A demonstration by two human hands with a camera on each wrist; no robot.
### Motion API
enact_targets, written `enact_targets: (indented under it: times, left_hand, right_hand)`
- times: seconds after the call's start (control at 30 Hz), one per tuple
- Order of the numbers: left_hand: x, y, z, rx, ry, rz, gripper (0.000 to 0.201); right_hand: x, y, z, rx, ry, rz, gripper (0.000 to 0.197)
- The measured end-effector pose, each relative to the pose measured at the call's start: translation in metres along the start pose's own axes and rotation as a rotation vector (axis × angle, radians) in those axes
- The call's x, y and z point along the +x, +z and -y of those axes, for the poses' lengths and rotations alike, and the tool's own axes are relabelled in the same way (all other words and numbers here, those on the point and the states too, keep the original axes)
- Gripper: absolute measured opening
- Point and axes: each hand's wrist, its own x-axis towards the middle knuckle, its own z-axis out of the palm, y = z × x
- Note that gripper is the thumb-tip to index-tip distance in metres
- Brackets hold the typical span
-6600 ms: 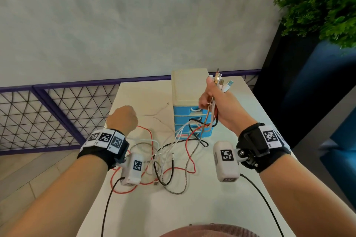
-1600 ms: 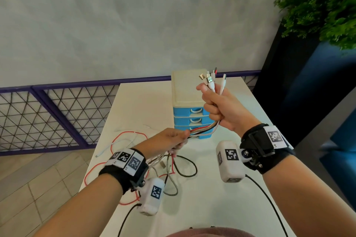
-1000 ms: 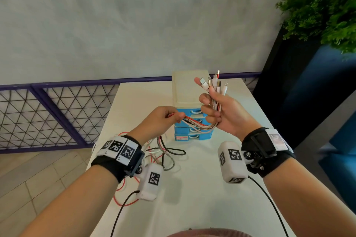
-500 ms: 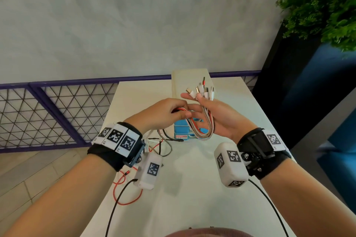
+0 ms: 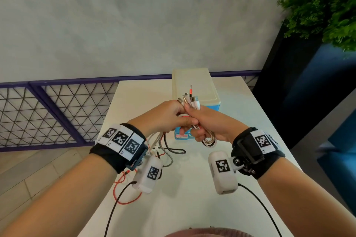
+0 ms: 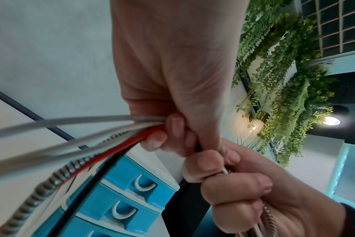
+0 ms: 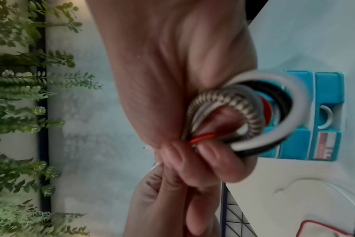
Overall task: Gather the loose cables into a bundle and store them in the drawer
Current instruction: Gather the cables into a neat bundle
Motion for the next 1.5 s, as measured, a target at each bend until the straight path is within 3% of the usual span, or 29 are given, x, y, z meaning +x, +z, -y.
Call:
enact_targets:
  times: [0.13,0.23,0.37,0.43,0.53,0.67,0.73,0.83,0.97,1.07,1.17,1.33,1.4,1.5]
  left_hand:
    - [-0.001,0.003,-0.003,-0.088,-0.101,0.06,0.037]
    - [-0.004,-0.001,-0.002,-0.147,-0.201,0.107,0.048]
    - [-0.011,-0.01,0.011,-0.513,-0.345,0.312,0.057]
    - [-0.01,-0.013,0.016,-0.656,-0.382,0.336,0.054]
    - [-0.009,-0.015,0.022,-0.74,-0.357,0.28,0.045]
    - [-0.01,-0.017,0.025,-0.748,-0.309,0.222,0.042]
    - [-0.011,-0.018,0.026,-0.762,-0.303,0.228,0.039]
    - [-0.014,-0.017,0.029,-0.842,-0.305,0.31,0.041]
    - [-0.025,-0.013,0.043,-0.957,-0.306,0.472,0.045]
    - [-0.025,-0.004,0.043,-0.968,-0.27,0.461,0.041]
    - [-0.016,0.009,0.031,-0.833,-0.288,0.221,0.038]
    - [-0.012,0.046,0.009,0.146,-0.233,-0.21,0.037]
    - [-0.015,0.059,-0.003,0.405,-0.237,-0.322,0.028]
    - [-0.012,0.064,-0.017,0.562,-0.232,-0.369,0.019]
  right_hand:
    - [-0.001,-0.005,0.003,-0.056,0.035,0.013,0.039]
    - [-0.002,-0.013,0.005,-0.108,0.044,-0.017,0.038]
    - [-0.008,-0.023,0.005,-0.083,0.041,-0.026,0.035]
    - [-0.008,-0.023,0.004,-0.056,0.032,-0.023,0.031]
    - [-0.006,-0.018,0.001,-0.01,0.011,-0.025,0.032]
    - [-0.004,-0.01,-0.001,-0.004,0.032,-0.015,0.048]
    - [-0.003,-0.01,-0.002,-0.04,0.029,-0.008,0.043]
    - [0.0,-0.013,-0.003,-0.054,0.011,-0.053,0.029]
    - [0.006,-0.026,-0.005,-0.036,-0.028,-0.212,0.026]
    - [0.012,-0.03,-0.011,-0.017,-0.047,-0.29,0.026]
    - [0.023,-0.021,-0.015,0.018,-0.062,-0.414,0.027]
    - [0.036,-0.015,-0.018,0.108,-0.05,-0.457,0.032]
    - [0.038,-0.01,-0.017,0.238,-0.023,-0.436,0.034]
    - [0.034,-0.003,-0.013,0.436,0.042,-0.411,0.046]
